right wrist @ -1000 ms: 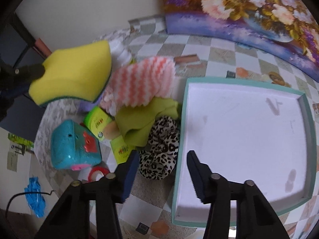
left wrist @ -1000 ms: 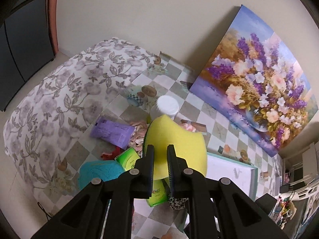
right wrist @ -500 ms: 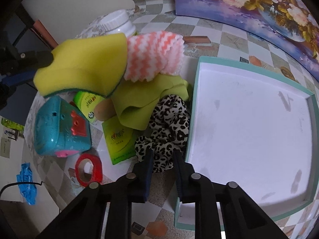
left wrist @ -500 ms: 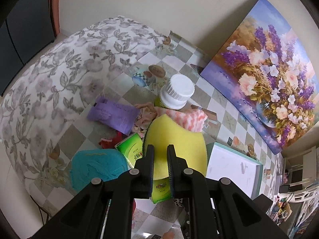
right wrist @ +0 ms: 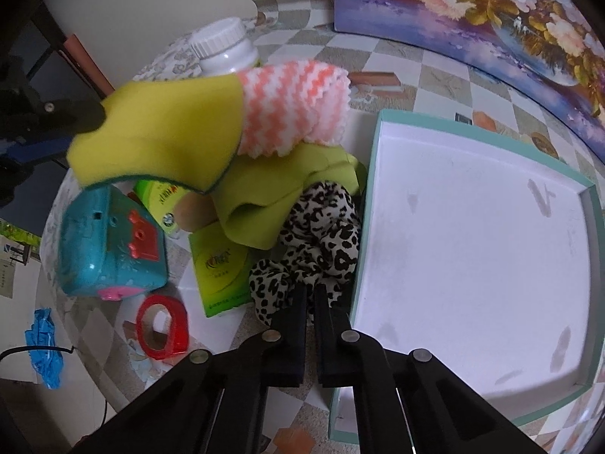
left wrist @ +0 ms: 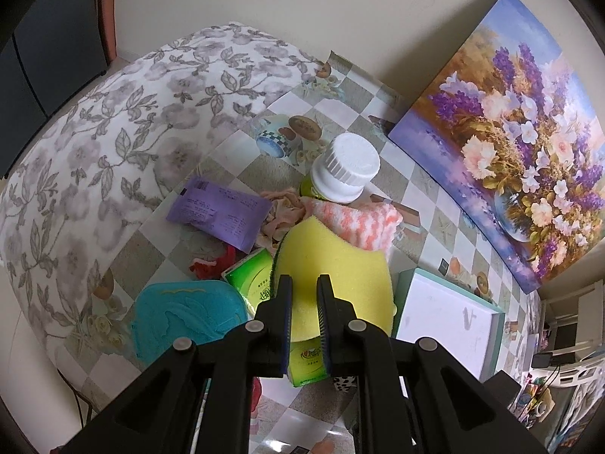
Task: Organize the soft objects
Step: 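Lift the yellow sponge with the left gripper while the right gripper grasps the leopard scrunchie, then carry the sponge in the left gripper and scrunchie in the right gripper over the white tray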
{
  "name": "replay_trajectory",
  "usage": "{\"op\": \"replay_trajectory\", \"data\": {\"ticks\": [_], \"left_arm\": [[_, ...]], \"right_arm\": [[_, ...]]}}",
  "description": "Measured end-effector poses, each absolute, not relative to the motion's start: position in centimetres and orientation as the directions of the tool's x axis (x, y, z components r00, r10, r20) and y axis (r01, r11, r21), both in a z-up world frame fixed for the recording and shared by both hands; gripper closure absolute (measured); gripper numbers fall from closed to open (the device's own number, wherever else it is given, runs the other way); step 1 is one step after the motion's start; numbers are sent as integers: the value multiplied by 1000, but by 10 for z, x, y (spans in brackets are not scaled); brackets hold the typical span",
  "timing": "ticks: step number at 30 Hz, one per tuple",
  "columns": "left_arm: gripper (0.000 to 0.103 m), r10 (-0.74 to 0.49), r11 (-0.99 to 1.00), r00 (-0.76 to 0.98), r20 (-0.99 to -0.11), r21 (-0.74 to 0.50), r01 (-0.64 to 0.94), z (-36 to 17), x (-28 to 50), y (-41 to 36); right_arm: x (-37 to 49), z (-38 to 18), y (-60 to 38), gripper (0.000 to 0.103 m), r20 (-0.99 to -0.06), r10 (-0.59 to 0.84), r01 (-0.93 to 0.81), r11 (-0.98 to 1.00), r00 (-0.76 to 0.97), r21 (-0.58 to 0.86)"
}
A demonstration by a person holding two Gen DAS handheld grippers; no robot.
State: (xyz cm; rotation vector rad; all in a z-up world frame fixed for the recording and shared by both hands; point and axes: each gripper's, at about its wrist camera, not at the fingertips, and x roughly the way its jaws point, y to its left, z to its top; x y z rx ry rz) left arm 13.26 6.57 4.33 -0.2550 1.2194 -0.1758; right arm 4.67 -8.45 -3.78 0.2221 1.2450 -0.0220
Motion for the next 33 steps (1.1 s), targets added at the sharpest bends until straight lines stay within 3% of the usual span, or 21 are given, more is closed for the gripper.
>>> {"op": "replay_trajectory", "data": {"ticks": [16,26,33], "left_arm": [[90,-323,937,452,-832,-347,31,94,119,77],[90,-389,916,498,-775,-385,117,128,97,58],[90,-438,899,455,-775,-389,203,126,81,15]], "right_arm": [[31,44,-99,100,-855,113,119,973,506,198],[2,115,-136,100,-750,9,194,964,662,183],[-26,122,-181,100,-735,-92,320,931,672,176]]}}
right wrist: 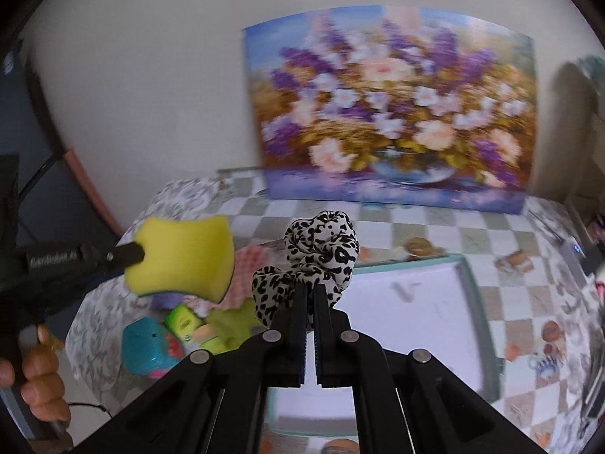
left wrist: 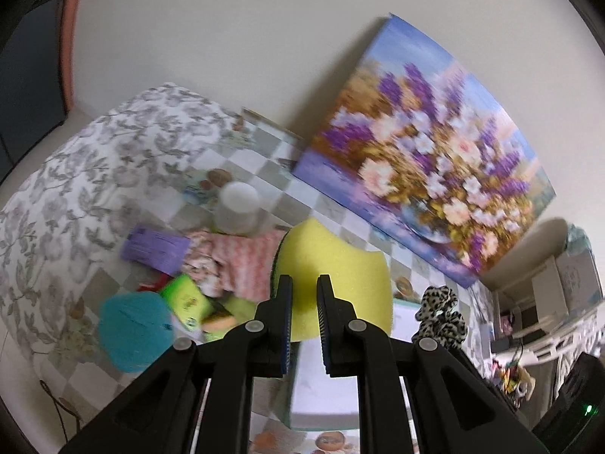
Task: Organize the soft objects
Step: 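Carry the sponge in the left gripper and scrunchie in the right gripper over the white tray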
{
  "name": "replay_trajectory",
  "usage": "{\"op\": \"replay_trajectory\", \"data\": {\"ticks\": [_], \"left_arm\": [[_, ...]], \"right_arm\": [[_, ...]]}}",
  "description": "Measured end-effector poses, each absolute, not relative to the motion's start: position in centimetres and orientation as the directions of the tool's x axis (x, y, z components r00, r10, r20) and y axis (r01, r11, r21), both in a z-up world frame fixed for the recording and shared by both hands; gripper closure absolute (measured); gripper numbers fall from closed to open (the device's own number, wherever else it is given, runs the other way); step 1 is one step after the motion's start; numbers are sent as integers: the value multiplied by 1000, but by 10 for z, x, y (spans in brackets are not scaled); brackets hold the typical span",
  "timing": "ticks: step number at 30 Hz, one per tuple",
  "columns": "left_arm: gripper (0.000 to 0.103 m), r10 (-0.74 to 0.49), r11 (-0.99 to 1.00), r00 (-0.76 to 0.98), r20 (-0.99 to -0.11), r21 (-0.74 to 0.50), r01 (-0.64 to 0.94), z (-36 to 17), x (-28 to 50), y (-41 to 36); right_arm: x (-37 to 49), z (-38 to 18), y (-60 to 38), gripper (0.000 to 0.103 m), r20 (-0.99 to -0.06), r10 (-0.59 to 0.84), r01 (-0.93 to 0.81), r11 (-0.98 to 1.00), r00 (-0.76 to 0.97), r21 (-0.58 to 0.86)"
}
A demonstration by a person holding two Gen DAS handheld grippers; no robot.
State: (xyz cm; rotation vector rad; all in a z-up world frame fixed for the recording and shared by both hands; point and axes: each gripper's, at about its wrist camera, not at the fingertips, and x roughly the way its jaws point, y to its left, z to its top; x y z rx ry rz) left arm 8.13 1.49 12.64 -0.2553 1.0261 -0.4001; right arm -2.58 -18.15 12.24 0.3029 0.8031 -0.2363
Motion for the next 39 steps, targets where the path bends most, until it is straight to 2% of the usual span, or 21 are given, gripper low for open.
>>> {"op": "replay_trajectory", "data": {"ticks": [13,19,26,31,39], "left_arm": [[90,-514,845,299,-804,-415,337,98,60,-79],[90,-510,839,253,-822,-409,359,74,56,-105],[90,-475,847,150,-867,-405,344,18,64,-124],[90,-415,872,112,-903,-359,333,-11,65,-128],[89,-296,905,106,-949,-242,351,-39,64,-134]], "right_arm": [[-79,95,-278,100,-787,-264,554,824,557,116],[-80,69,-304,100,-832,-248,602,789,497,125],[-68,11,-310,100,-906,-180,624,774,382,109],[-65,-22,-309,100,-939,-131,625,773,319,105],[-64,-43,-309,100,-957,-103,632,769,271,96]]}}
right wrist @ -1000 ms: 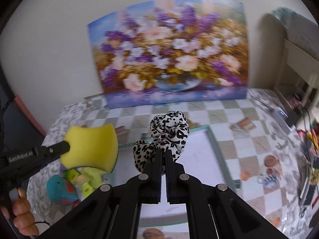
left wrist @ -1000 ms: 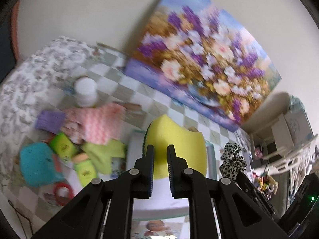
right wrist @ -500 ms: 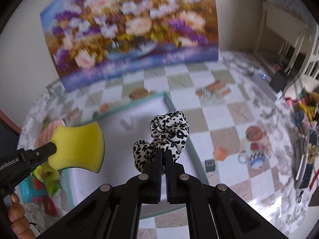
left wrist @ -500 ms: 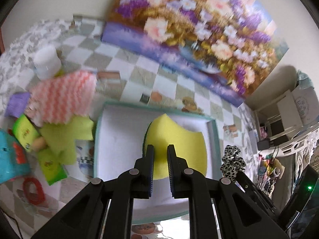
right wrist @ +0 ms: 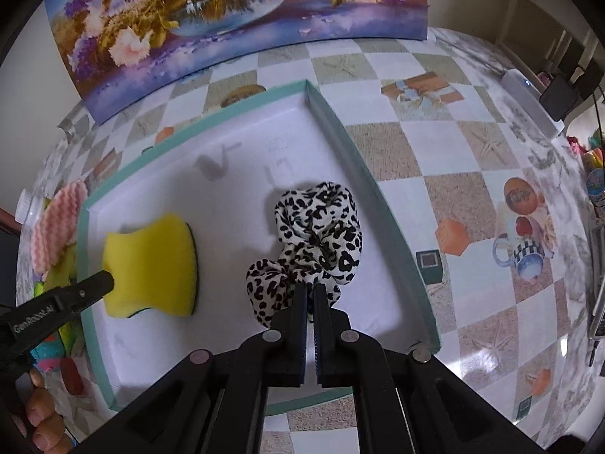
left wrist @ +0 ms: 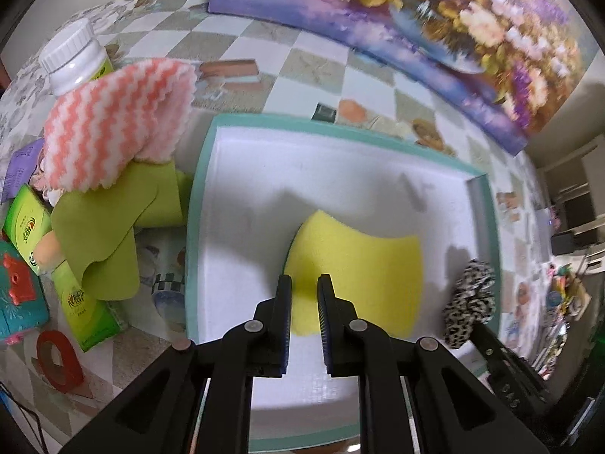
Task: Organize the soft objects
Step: 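Carry the sponge in the left gripper and scrunchie in the right gripper over the white tray, then open the left gripper to drop the sponge in the tray while the right gripper releases the scrunchie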
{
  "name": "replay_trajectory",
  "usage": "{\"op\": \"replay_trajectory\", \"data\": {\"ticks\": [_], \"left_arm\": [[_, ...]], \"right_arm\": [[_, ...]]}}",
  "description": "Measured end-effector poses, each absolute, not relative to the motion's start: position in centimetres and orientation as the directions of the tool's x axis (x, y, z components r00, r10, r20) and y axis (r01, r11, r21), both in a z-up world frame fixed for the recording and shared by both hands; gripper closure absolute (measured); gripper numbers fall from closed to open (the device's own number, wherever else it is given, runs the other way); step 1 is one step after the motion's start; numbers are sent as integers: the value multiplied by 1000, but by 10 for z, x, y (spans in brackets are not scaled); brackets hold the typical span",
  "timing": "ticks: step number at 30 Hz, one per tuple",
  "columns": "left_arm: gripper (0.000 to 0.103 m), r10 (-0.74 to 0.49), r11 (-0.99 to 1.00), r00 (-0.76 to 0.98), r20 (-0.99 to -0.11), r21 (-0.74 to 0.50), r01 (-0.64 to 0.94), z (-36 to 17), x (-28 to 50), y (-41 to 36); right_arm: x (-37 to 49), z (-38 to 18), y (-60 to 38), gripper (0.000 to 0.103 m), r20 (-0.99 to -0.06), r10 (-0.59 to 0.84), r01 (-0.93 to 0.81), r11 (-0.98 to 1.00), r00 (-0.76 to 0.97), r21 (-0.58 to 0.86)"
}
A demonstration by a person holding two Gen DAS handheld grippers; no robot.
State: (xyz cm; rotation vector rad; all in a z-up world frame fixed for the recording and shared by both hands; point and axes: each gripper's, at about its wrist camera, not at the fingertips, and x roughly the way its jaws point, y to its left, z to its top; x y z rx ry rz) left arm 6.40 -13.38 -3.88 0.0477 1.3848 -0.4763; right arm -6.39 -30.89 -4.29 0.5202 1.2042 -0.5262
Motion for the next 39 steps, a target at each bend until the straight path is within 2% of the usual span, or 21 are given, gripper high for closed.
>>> {"op": "replay_trajectory", "data": {"ticks": [10,14,17,20,23,24,26,29,32,33,35,37,39], "left_arm": [[88,-254,900,141,-957,-180,397,-21,64,-134],[72,-248,896,173,-953,-158,416,-3,61,-133],[67,-252,891,203,-946,-144,431,10,60,-133],[56,-253,888,227,-941,-132,441,23,59,-132],[52,-253,890,241,-937,-128,437,30,59,-129],[46,-251,891,245,-937,-125,436,30,60,-129],[40,-240,895,253,-937,-113,431,29,61,-128],[37,-209,904,261,-942,-84,420,22,63,-128],[20,-173,919,286,-942,-49,392,15,66,-126],[19,-162,923,297,-941,-37,384,13,67,-125],[19,-133,931,312,-941,-10,366,7,70,-122],[10,-119,936,316,-941,0,353,2,73,-119],[8,-101,942,324,-941,15,337,-3,75,-115]], "right_arm": [[-59,-29,-304,96,-958,-148,611,791,246,35],[-58,-18,-301,96,-954,-170,603,798,246,13],[-58,-5,-298,96,-946,-190,593,806,264,4],[-57,4,-295,96,-939,-207,588,809,274,-6],[-58,12,-294,90,-932,-220,588,809,287,-10],[-59,14,-294,87,-931,-223,589,808,290,-10],[-58,15,-293,69,-929,-227,591,807,293,-10],[-56,5,-294,43,-937,-220,599,801,273,-13],[-54,-9,-296,38,-949,-203,600,800,240,-19],[-54,-12,-296,35,-951,-199,599,801,235,-20],[-54,-17,-295,20,-951,-198,596,803,238,-18],[-54,-18,-295,2,-949,-203,599,800,243,-18],[-54,-18,-295,0,-944,-213,605,796,252,-18]]}}
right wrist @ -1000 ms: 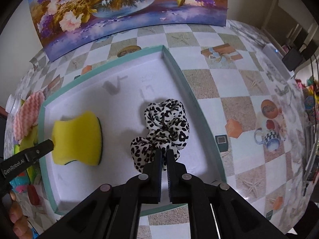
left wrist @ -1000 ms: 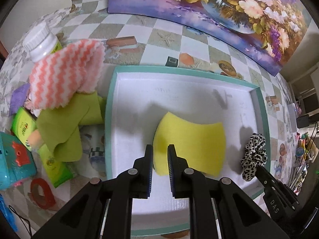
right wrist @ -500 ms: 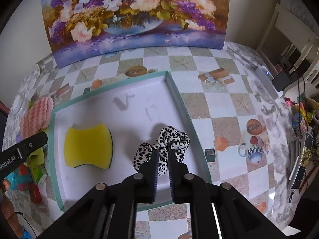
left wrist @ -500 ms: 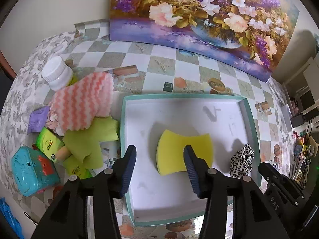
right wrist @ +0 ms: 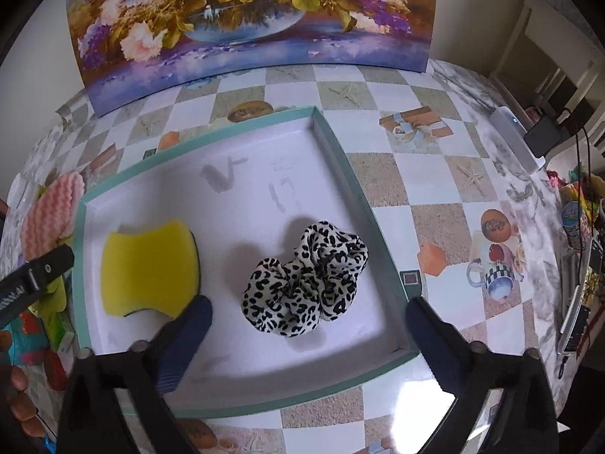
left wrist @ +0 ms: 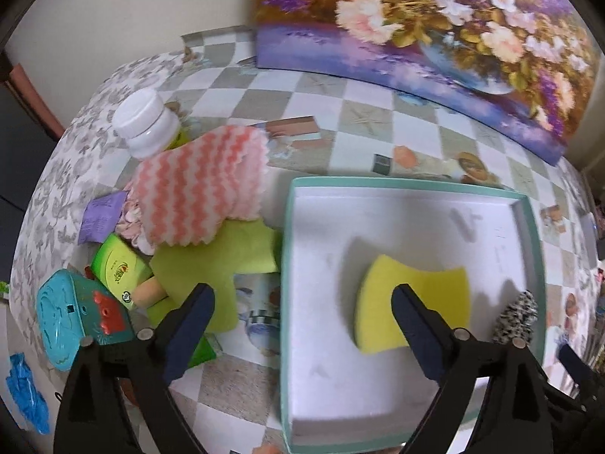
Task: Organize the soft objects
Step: 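Open the left gripper to drop the sponge in the tray while the right gripper releases the scrunchie, then withdraw both grippers from the tray back toward the pile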
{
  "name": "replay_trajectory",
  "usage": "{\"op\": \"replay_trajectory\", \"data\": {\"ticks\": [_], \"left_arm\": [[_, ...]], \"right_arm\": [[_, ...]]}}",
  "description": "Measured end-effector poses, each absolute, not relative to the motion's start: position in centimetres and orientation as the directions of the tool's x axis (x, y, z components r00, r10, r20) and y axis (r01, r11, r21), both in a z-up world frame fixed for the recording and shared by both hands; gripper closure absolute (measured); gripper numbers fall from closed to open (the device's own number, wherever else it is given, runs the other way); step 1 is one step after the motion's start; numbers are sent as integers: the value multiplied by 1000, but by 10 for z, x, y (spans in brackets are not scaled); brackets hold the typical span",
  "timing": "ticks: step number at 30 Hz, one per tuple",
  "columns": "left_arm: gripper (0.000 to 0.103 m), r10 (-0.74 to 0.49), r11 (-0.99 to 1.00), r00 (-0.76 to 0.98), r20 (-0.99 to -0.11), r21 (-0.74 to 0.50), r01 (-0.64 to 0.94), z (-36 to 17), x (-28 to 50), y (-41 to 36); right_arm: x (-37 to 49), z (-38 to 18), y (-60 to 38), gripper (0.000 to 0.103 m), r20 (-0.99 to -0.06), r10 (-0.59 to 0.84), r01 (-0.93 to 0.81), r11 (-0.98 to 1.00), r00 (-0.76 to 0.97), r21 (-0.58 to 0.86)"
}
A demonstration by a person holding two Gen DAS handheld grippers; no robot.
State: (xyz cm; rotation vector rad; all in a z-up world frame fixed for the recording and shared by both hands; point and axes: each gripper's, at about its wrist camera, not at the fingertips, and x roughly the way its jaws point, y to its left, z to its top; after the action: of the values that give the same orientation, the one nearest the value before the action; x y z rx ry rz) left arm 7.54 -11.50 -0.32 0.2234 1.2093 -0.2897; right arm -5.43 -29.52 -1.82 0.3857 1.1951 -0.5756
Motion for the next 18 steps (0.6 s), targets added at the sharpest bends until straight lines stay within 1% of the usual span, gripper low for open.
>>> {"op": "replay_trajectory", "data": {"ticks": [6,10,13,18], "left_arm": [[8,-86,946,327,-941,26,324,-14,80,-110],[8,-89,946,316,-945,19,325,-14,81,-108],[8,-94,944,322,-942,19,330,-7,81,-106],[8,-83,937,343,-936,44,346,14,82,-100]], "right_arm": [[-53,-11,-294,0,-924,-261,612,790,279,-38],[-53,-10,-295,0,-923,-252,616,788,291,-21],[-51,-7,-292,0,-925,-235,605,796,298,-7],[-50,25,-281,0,-901,-251,589,808,355,7]]}}
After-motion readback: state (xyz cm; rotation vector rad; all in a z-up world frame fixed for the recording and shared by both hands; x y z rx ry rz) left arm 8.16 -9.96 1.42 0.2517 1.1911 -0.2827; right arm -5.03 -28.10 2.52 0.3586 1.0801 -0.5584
